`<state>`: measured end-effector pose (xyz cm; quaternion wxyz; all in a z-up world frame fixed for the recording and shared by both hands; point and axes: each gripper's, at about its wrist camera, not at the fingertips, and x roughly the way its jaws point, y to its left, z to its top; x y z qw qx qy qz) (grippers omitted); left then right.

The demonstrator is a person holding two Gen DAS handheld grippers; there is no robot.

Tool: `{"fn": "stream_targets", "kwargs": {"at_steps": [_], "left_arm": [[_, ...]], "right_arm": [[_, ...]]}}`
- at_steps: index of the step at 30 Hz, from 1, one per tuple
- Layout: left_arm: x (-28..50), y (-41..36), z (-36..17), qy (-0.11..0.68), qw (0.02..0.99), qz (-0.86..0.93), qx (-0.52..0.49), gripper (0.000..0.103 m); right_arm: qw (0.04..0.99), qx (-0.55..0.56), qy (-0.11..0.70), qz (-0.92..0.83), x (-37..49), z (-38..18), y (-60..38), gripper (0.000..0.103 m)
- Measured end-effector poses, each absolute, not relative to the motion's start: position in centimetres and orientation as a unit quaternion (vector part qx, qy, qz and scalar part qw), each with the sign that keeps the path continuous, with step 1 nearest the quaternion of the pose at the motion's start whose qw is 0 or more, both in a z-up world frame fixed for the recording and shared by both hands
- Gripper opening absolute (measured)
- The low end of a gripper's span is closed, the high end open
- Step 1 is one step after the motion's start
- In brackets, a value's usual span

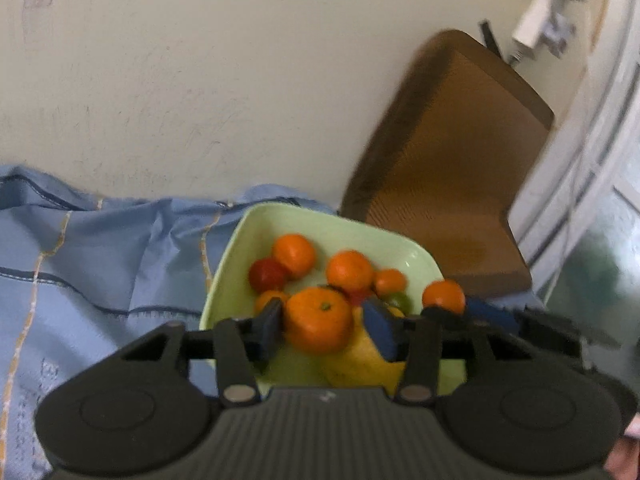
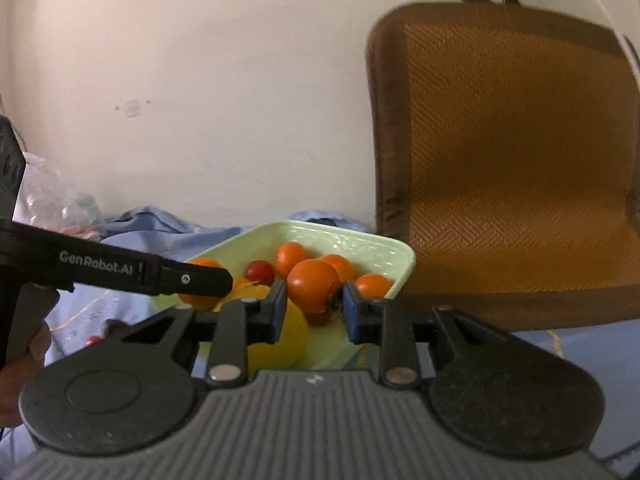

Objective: Organize fruits
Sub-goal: 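Carry both fruits over the green basket and open both tools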

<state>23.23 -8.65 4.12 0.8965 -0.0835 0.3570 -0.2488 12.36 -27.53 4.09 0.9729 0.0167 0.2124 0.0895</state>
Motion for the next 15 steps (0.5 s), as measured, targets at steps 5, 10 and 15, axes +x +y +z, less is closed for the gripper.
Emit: {"fn": "stream_targets", "kwargs": {"at_steps": [5,10,15], "left_arm": [[23.8,-7.7,4.6,0.354,0.896,-0.251,-0.100,0.068],[20.8,-1.7,7.7,0.300,0.915,-0.242,-0.123,0.069],[16.7,4.1,7.3,0.286,0.934,-0.187,-0.107,0.069]], "right_arm": [[0.975,0.021,0.204,0.083,12.8,3.8,-27.7,0.038],[0.982,0.024,0.167,0.081,11.2,5.0,-27.6,0.038],[0.972,0.040,0.165,0.162,8.5,5.8,-25.7,0.038]]}}
